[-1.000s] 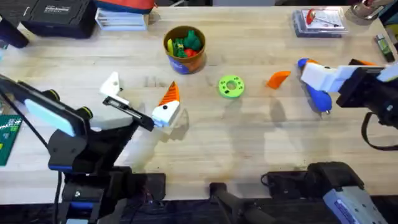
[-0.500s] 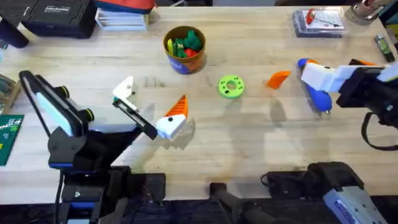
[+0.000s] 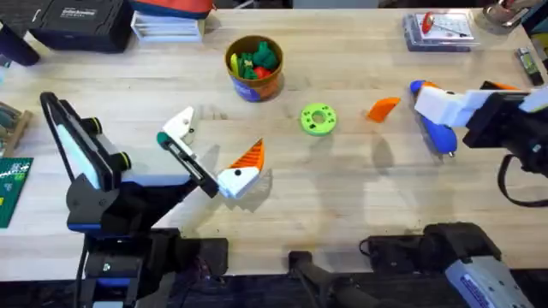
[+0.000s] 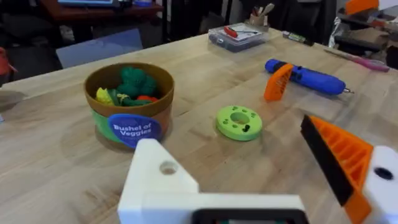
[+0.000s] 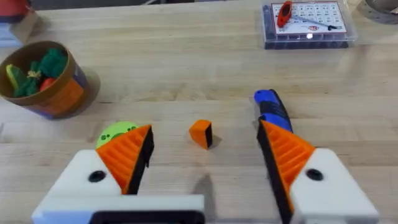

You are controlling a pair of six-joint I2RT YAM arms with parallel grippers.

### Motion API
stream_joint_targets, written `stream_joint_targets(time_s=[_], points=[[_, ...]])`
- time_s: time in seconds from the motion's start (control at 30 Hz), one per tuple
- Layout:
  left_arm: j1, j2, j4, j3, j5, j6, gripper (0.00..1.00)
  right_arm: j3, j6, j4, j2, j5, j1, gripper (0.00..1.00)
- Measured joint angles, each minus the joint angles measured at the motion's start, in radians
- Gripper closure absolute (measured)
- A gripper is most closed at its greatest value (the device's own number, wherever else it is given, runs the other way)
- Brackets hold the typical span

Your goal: Pick up the gripper from the table and insert it into the empty holder that is missing its gripper. Then pick up a screw, insert it into the mounting hole, and use the screwdriver to tighten it. Finally, clean up the table by picking up the vegetable and placing it into the bucket.

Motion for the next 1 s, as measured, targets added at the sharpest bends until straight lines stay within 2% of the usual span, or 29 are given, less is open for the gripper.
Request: stream_joint_targets(time_s=[0.43, 0.5, 0.53, 0.73, 1.0], points=[[0.000, 0.000, -0.001, 0.000, 0.011, 0.000, 0.015, 0.000, 0.000, 0.000, 0.000, 0.000, 0.000, 0.007], [0.000, 0.000, -0.003, 0.000, 0.040, 0.000, 0.015, 0.000, 0.000, 0.000, 0.000, 0.000, 0.000, 0.009], [0.000, 0.000, -0.009, 0.000, 0.123, 0.000, 0.016, 0.000, 0.000, 0.000, 0.000, 0.000, 0.000, 0.009], [0.000, 0.000, -0.021, 0.000, 0.257, 0.000, 0.016, 0.000, 0.000, 0.000, 0.000, 0.000, 0.000, 0.009], [0.000, 0.000, -0.023, 0.000, 0.317, -0.001, 0.016, 0.000, 0.000, 0.000, 0.000, 0.000, 0.000, 0.007]])
